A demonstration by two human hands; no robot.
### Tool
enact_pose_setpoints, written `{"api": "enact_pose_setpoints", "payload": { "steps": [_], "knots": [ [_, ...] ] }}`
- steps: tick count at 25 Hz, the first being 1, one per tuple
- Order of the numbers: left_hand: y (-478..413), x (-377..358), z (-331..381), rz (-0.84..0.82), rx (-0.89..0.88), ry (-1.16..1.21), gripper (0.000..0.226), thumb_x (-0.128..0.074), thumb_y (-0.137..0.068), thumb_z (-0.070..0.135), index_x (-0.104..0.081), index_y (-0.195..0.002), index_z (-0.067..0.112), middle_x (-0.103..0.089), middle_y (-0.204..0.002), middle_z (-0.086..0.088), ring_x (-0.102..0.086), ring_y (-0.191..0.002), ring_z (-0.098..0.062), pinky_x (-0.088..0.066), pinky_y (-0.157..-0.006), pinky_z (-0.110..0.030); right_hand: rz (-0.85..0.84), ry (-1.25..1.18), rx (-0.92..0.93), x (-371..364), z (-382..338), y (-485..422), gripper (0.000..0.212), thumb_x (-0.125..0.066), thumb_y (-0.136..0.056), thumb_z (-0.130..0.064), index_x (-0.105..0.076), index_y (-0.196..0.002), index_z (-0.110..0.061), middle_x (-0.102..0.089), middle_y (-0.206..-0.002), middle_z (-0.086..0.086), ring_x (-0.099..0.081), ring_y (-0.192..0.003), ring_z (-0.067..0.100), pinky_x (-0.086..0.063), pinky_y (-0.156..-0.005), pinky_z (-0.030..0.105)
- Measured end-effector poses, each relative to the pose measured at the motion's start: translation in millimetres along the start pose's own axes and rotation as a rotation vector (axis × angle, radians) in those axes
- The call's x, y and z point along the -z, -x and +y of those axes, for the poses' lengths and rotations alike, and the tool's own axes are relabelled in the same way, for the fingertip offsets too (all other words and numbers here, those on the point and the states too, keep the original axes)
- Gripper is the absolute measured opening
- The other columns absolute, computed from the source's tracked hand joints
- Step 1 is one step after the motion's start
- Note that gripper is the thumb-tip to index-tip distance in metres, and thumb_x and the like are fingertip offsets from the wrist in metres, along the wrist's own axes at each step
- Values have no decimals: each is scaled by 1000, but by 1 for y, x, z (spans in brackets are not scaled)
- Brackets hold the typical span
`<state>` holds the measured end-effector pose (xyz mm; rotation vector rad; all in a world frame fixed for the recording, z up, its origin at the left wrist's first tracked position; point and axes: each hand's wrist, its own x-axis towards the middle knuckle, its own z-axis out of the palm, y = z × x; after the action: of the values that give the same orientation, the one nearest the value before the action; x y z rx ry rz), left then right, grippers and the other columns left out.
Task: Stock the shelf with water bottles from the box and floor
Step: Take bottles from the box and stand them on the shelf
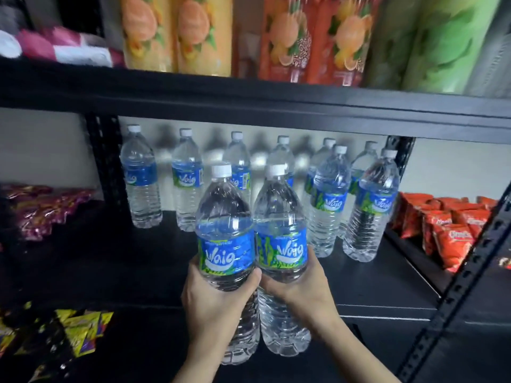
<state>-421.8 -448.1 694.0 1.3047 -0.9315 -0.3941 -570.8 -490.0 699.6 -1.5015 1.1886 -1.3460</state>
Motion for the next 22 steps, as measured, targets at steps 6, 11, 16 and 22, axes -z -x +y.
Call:
{"api": "enact_pose_setpoints", "payload": {
  "steps": [6, 11, 16, 22],
  "knots": [
    [-41, -26, -3, -14, -11, 17, 66, -95, -44, 39, -59, -98, 26, -72, -91, 7, -70, -85, -10, -56, -79, -32, 103, 111, 48, -2, -5, -41, 72, -96, -51, -33, -58, -112, -26, -75, -96, -13, -70, -87, -3, -55, -82, 23],
    [-77, -37, -1, -10, 5, -3, 68, -96, -47, 40, -60, -101, 19, -70, -95, 3, -68, -90, -19, -54, -82, -35, 216, 139, 51, -14, -4, -86, 70, -93, -58, -27, -49, -112, -26, -64, -91, -22, -59, -75, -20, -44, -68, -1],
    [-104, -39, -5, -2, 37, -8, 68, -96, -48, 40, -58, -98, 16, -69, -94, -1, -66, -90, -25, -52, -81, -34, 299, 99, 52, -29, 9, -128, 78, -92, -55, -32, -48, -119, -26, -66, -101, -18, -63, -90, -6, -50, -84, 23],
    [-115, -31, -10, -15, 35, -7, 64, -96, -50, 35, -58, -98, 14, -66, -88, 5, -64, -83, -20, -44, -76, -28, 319, 153, 58, -40, 28, -168, 78, -93, -53, -34, -47, -116, -25, -68, -100, -10, -66, -89, 8, -53, -82, 28]
  ]
}}
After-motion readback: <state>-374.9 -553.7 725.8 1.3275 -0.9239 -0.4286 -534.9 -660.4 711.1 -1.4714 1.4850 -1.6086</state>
